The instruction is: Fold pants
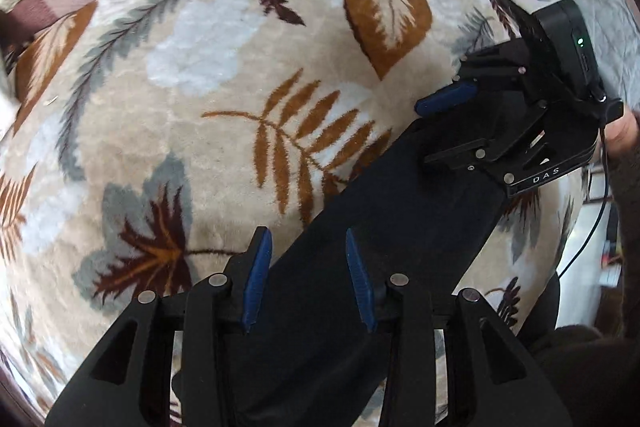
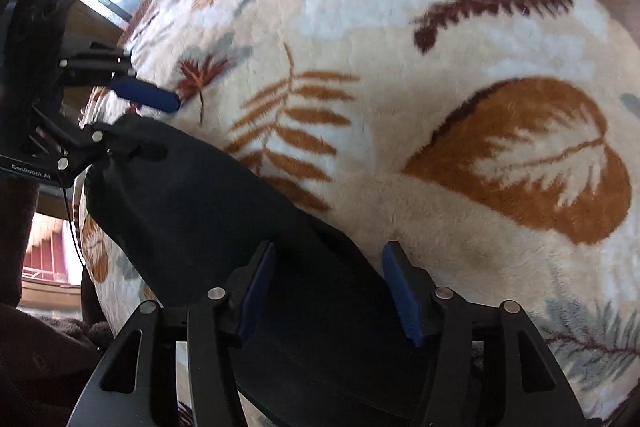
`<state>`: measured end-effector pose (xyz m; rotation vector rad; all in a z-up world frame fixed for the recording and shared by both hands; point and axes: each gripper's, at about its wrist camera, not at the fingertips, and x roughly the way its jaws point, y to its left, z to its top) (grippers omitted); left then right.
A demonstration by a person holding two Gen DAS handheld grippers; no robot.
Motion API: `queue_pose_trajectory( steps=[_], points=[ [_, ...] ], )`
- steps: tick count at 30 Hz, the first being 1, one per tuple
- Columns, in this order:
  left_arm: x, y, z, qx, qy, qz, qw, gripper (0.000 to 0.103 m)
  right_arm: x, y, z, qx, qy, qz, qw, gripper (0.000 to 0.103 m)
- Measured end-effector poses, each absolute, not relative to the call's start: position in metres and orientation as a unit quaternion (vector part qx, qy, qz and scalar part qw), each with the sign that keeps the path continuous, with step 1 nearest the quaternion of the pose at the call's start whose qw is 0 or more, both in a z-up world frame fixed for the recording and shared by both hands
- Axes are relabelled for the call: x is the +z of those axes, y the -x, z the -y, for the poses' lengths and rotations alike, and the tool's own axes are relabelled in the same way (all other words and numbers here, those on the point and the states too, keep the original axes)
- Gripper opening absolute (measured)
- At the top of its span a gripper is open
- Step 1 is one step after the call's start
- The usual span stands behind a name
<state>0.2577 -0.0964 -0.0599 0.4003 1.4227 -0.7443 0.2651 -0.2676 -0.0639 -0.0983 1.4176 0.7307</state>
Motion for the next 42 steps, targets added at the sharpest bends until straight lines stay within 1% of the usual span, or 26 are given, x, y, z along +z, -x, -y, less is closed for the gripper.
queue_pose_trajectory(
  steps=[1,2,3,4,6,10,12,13,15,16,17,18,19,21,23,27,31,34,37,40,42],
  points=[
    [-0.062,-0.257,0.099,-0.338,-0.184,-0.633,0.672,0.036,-0.064,-0.264,0.267,0.331,0.048,-0.632,0.699,0.058],
    [-0.065,-0.255,0.102,-0.346,-0.197,-0.63,0.667,0.036,-0.062,-0.262,0.265,0.34,0.055,-0.625,0.701,0.053],
    [-0.067,-0.252,0.104,-0.353,-0.21,-0.626,0.663,0.036,-0.061,-0.26,0.265,0.347,0.058,-0.621,0.7,0.042],
    [-0.07,-0.25,0.107,-0.358,-0.223,-0.624,0.658,0.036,-0.06,-0.258,0.263,0.359,0.059,-0.618,0.697,0.038],
    [-0.073,-0.248,0.11,-0.367,-0.238,-0.621,0.651,0.036,-0.059,-0.257,0.263,0.36,0.067,-0.615,0.699,0.035],
    [-0.078,-0.244,0.122,-0.384,-0.254,-0.613,0.642,0.036,-0.059,-0.257,0.263,0.362,0.069,-0.609,0.702,0.033],
    [-0.088,-0.24,0.128,-0.382,-0.273,-0.618,0.631,0.038,-0.059,-0.256,0.264,0.363,0.073,-0.606,0.704,0.03],
    [-0.094,-0.239,0.131,-0.377,-0.285,-0.618,0.628,0.04,-0.059,-0.256,0.263,0.363,0.076,-0.603,0.706,0.028],
    [-0.1,-0.235,0.135,-0.362,-0.293,-0.61,0.641,0.041,-0.058,-0.253,0.262,0.365,0.084,-0.599,0.708,0.024],
    [-0.099,-0.233,0.134,-0.356,-0.292,-0.606,0.649,0.04,-0.058,-0.252,0.261,0.365,0.09,-0.596,0.71,0.023],
    [-0.096,-0.23,0.133,-0.352,-0.292,-0.599,0.657,0.037,-0.057,-0.252,0.261,0.366,0.089,-0.598,0.707,0.023],
    [-0.095,-0.226,0.132,-0.35,-0.289,-0.594,0.664,0.034,-0.056,-0.252,0.263,0.37,0.079,-0.605,0.7,0.028],
    [-0.094,-0.223,0.131,-0.348,-0.286,-0.59,0.669,0.029,-0.055,-0.253,0.265,0.371,0.068,-0.61,0.697,0.028],
    [-0.092,-0.215,0.13,-0.343,-0.291,-0.578,0.681,0.026,-0.05,-0.258,0.27,0.371,0.045,-0.601,0.707,0.028],
    [-0.092,-0.207,0.132,-0.338,-0.297,-0.571,0.687,0.025,-0.048,-0.268,0.278,0.354,0.017,-0.595,0.721,0.027],
    [-0.091,-0.201,0.13,-0.336,-0.287,-0.575,0.688,0.025,-0.06,-0.273,0.275,0.338,0.033,-0.614,0.713,0.027],
    [-0.09,-0.202,0.125,-0.336,-0.283,-0.578,0.688,0.025,-0.056,-0.283,0.292,0.327,-0.006,-0.599,0.731,0.027],
    [-0.09,-0.206,0.122,-0.336,-0.276,-0.583,0.687,0.025,-0.064,-0.282,0.293,0.311,0.008,-0.619,0.722,0.027],
    [-0.089,-0.214,0.117,-0.337,-0.267,-0.587,0.686,0.025,-0.06,-0.272,0.293,0.336,0.007,-0.616,0.712,0.027],
    [-0.089,-0.217,0.114,-0.336,-0.265,-0.588,0.686,0.025,-0.062,-0.264,0.289,0.337,0.026,-0.629,0.7,0.034],
    [-0.089,-0.22,0.112,-0.335,-0.264,-0.588,0.687,0.025,-0.061,-0.262,0.287,0.337,0.033,-0.627,0.701,0.035]
  ],
)
